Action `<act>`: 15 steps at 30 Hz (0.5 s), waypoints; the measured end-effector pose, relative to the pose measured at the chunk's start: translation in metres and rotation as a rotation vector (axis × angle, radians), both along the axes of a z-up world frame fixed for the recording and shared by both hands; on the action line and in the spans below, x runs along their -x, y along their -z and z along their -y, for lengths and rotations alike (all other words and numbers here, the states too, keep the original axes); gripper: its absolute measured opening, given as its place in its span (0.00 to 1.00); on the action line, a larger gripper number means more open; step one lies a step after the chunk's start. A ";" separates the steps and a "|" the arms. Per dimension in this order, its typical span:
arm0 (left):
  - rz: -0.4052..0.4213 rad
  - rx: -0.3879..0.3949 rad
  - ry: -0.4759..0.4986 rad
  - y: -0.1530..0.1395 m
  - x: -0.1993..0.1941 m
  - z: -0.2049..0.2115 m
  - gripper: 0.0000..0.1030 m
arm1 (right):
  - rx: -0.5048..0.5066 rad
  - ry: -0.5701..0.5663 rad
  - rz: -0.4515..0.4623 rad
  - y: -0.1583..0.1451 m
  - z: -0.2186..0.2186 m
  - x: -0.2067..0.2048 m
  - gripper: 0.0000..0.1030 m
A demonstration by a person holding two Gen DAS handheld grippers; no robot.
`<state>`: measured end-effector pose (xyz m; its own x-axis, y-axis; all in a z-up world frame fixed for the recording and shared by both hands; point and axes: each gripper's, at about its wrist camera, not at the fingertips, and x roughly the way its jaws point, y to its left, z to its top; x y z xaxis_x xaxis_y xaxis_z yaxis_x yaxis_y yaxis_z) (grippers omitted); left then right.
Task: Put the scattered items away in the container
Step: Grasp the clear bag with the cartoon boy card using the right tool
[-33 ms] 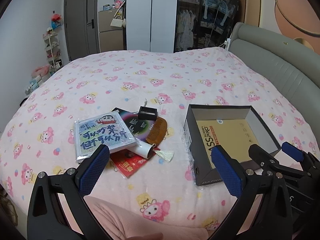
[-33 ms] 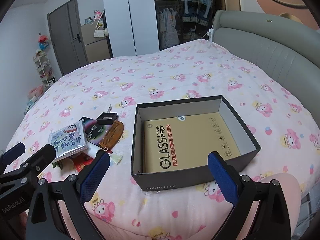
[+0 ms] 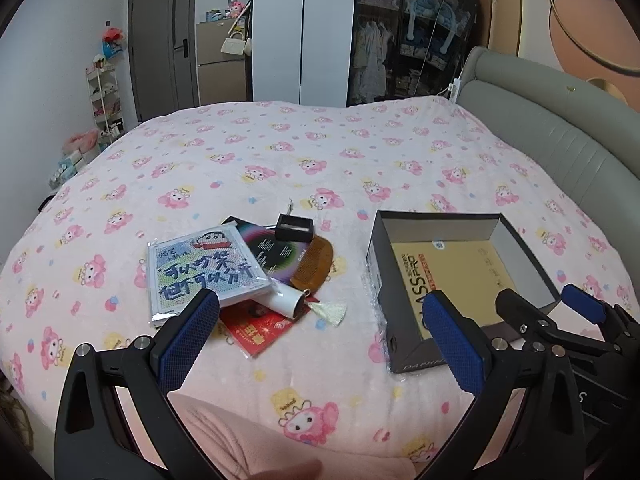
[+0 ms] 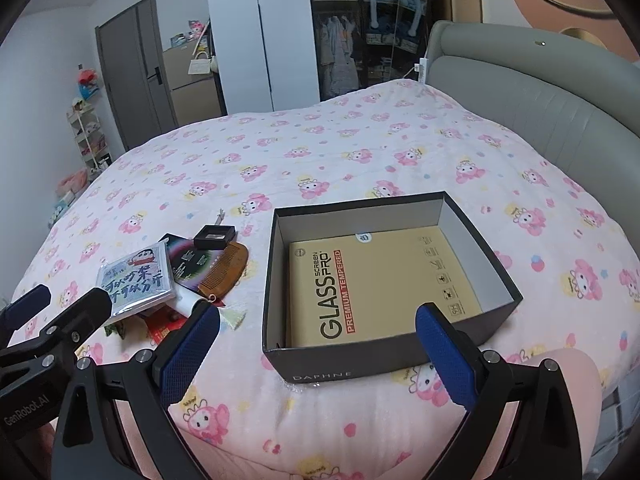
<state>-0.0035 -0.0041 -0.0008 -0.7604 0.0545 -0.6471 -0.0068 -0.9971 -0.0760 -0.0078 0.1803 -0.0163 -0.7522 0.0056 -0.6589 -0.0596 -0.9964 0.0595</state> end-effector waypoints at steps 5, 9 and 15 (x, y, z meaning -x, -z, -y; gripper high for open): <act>0.011 -0.096 0.002 0.002 0.011 0.013 1.00 | -0.002 -0.082 -0.016 -0.008 0.015 0.024 0.96; -0.008 -0.179 -0.049 0.003 0.022 0.034 1.00 | -0.003 -0.148 -0.029 -0.014 0.028 0.043 0.96; 0.005 -0.163 -0.225 0.031 0.057 0.094 0.99 | -0.030 -0.268 -0.030 -0.010 0.065 0.086 0.96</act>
<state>-0.0608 -0.0976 -0.0316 -0.7621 -0.0115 -0.6474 0.2142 -0.9480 -0.2354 -0.0940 0.1149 -0.0063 -0.7488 -0.1771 -0.6387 0.2078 -0.9778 0.0275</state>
